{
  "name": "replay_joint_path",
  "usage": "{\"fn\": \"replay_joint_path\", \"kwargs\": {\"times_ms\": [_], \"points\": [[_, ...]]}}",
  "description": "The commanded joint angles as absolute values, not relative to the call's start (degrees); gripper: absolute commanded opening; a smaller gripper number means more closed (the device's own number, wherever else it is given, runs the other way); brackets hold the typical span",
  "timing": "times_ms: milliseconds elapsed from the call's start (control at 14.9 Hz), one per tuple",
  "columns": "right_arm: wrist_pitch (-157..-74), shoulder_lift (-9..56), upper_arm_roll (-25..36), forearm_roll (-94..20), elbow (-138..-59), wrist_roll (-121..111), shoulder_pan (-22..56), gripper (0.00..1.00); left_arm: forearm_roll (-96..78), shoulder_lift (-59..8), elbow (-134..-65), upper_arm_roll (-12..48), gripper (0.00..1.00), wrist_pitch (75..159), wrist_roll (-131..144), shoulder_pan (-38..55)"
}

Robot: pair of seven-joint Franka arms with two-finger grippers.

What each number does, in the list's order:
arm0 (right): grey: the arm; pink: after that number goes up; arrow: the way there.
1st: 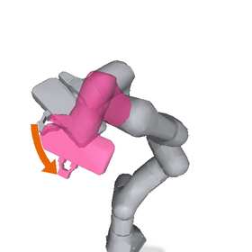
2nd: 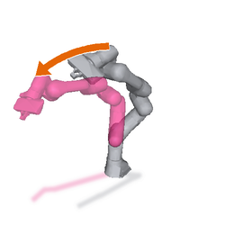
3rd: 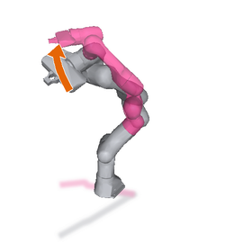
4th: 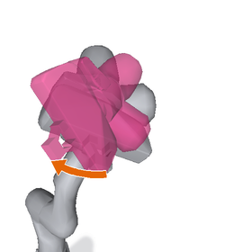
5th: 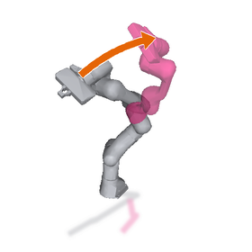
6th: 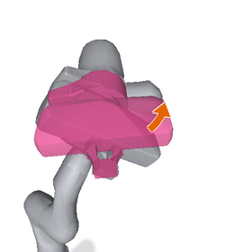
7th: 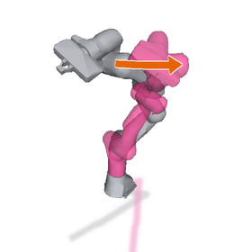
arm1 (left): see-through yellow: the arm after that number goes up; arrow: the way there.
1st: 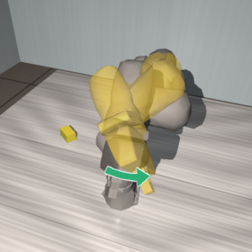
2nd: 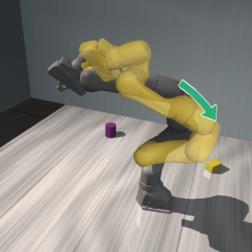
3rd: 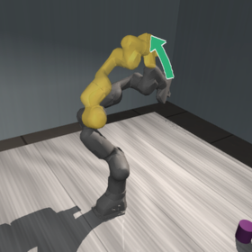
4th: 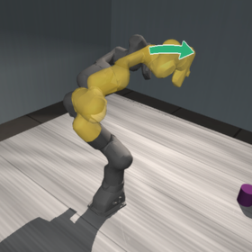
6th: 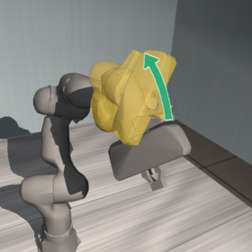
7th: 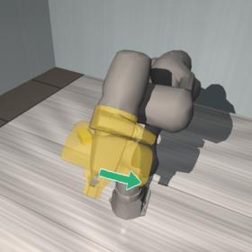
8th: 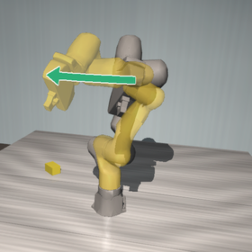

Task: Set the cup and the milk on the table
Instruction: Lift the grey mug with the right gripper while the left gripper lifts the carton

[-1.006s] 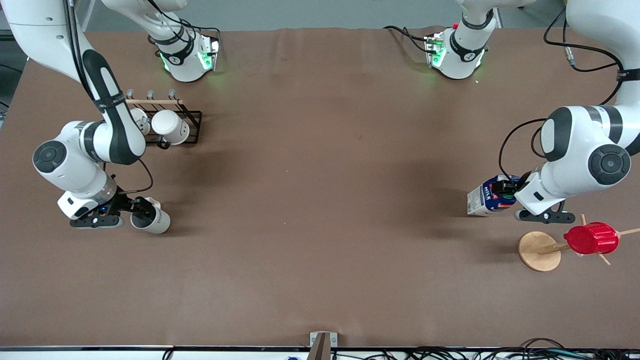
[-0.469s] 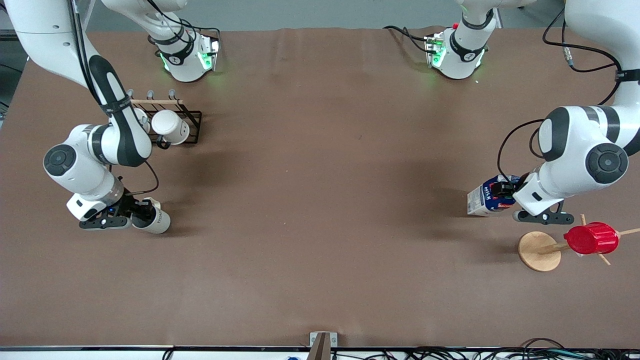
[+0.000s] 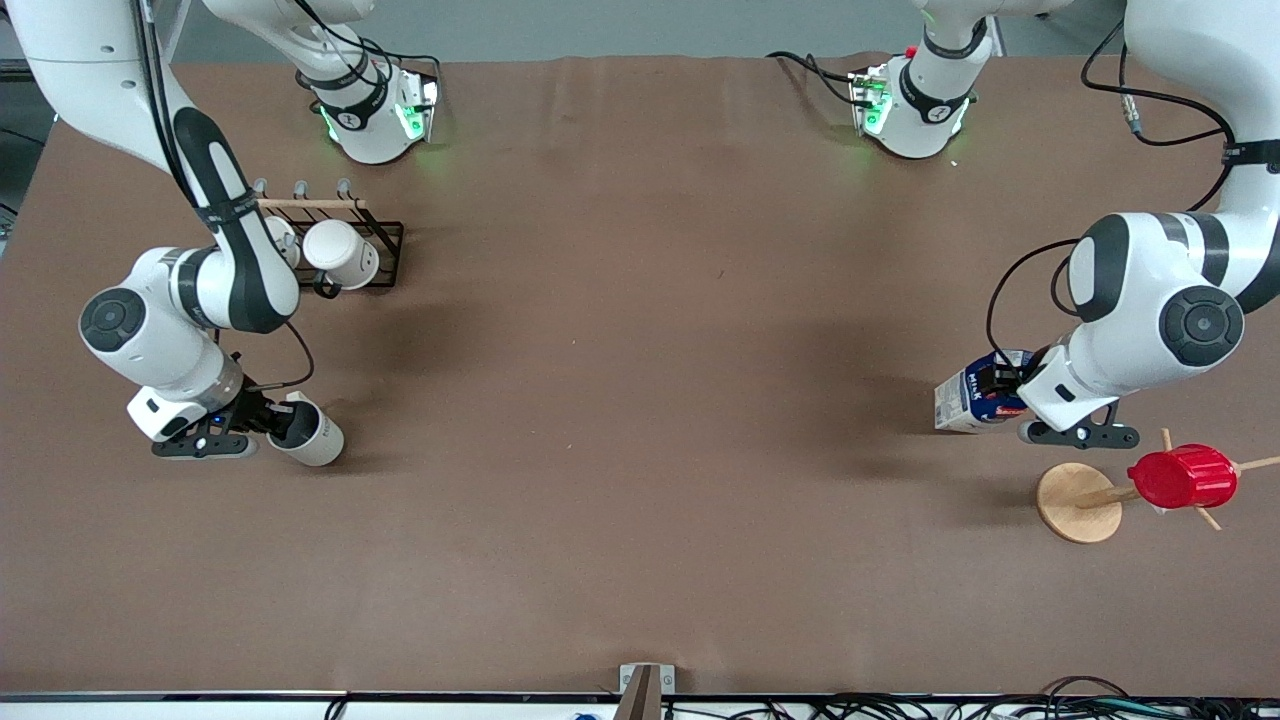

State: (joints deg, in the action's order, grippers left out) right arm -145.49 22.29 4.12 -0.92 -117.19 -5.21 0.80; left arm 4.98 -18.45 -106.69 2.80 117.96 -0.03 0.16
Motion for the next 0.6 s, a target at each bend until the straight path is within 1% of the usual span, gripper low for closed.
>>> {"fn": "replay_joint_path", "kwargs": {"times_ms": [0,134,268,402,536], "points": [[-136.5,16.4,-2.0,-1.4,-115.4,6.9,1.3,0.0,4.9,-16.7,-107.9,2.8,0.32,118.6,0.5,0.0],[-134.0,16.3,-8.1,-1.0,-112.8,19.3,1.5,0.0,4.9,-16.1,-107.8,2.8,0.14,118.7,0.4,0.0],[-133.9,16.8,-12.5,-0.5,-110.8,28.4,2.4,0.0,4.9,-14.9,-107.8,2.8,0.0,118.7,0.5,0.0],[-133.9,19.2,-15.9,-0.4,-108.1,35.8,4.0,0.0,4.9,-13.5,-107.8,2.8,0.0,118.0,0.6,0.0],[-133.9,22.0,-17.5,1.7,-104.8,43.1,6.7,0.0,4.9,-12.3,-107.3,2.8,0.0,117.9,0.6,0.1]]}}
